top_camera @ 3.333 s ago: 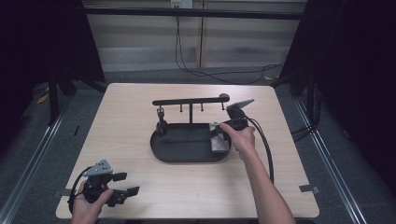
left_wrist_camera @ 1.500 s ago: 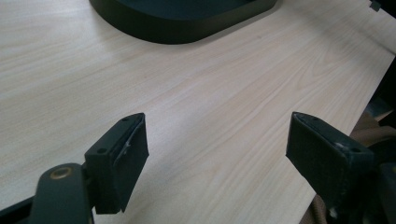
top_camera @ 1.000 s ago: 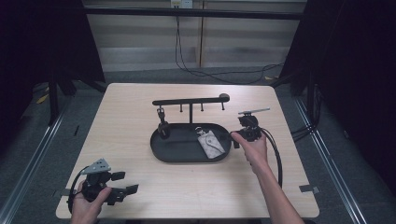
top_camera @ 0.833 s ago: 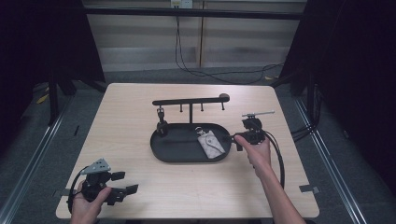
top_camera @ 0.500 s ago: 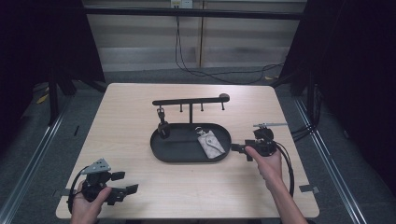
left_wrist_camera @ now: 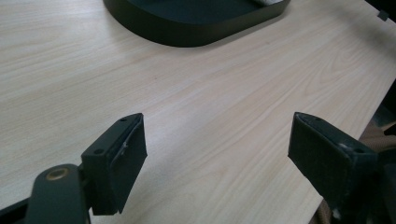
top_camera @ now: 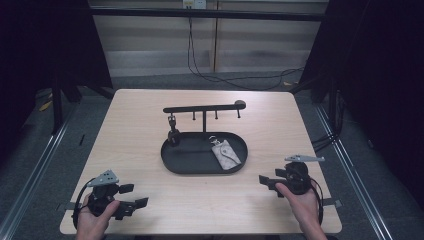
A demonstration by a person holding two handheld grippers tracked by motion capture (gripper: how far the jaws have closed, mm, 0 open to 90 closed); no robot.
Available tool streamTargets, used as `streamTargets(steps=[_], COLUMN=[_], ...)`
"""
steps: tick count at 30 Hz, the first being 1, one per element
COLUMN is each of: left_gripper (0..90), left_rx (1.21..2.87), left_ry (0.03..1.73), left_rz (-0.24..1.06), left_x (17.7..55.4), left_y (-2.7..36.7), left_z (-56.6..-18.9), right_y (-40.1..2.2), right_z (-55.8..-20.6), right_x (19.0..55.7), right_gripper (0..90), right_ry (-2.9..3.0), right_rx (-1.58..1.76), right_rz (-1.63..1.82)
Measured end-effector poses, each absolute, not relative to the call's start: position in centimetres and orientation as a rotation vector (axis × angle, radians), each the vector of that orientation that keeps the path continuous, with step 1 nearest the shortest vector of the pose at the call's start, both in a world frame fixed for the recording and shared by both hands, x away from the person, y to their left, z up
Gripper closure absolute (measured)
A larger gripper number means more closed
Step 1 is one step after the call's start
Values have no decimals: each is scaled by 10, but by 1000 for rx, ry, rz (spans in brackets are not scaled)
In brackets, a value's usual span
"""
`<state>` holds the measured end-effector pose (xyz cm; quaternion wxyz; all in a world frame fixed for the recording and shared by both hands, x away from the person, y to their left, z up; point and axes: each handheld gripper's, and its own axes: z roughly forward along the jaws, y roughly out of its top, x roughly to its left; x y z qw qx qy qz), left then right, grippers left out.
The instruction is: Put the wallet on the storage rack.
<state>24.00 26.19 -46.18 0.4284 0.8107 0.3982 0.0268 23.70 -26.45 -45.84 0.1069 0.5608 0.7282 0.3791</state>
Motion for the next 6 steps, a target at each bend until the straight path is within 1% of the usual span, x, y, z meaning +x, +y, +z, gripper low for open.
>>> streamTargets(steps=[4, 6], left_gripper=[193, 193], left_rx=[2023, 2030], left_ry=[987, 980], left_rz=[65, 64], left_x=[239, 239], left_y=[262, 262], left_z=[-461, -461], right_y=[-272, -279], right_z=[-463, -466], right_x=[226, 223], right_gripper=[226, 207], right_ry=[2135, 2123], right_rx=[1642, 1648], right_rz=[1094, 1092])
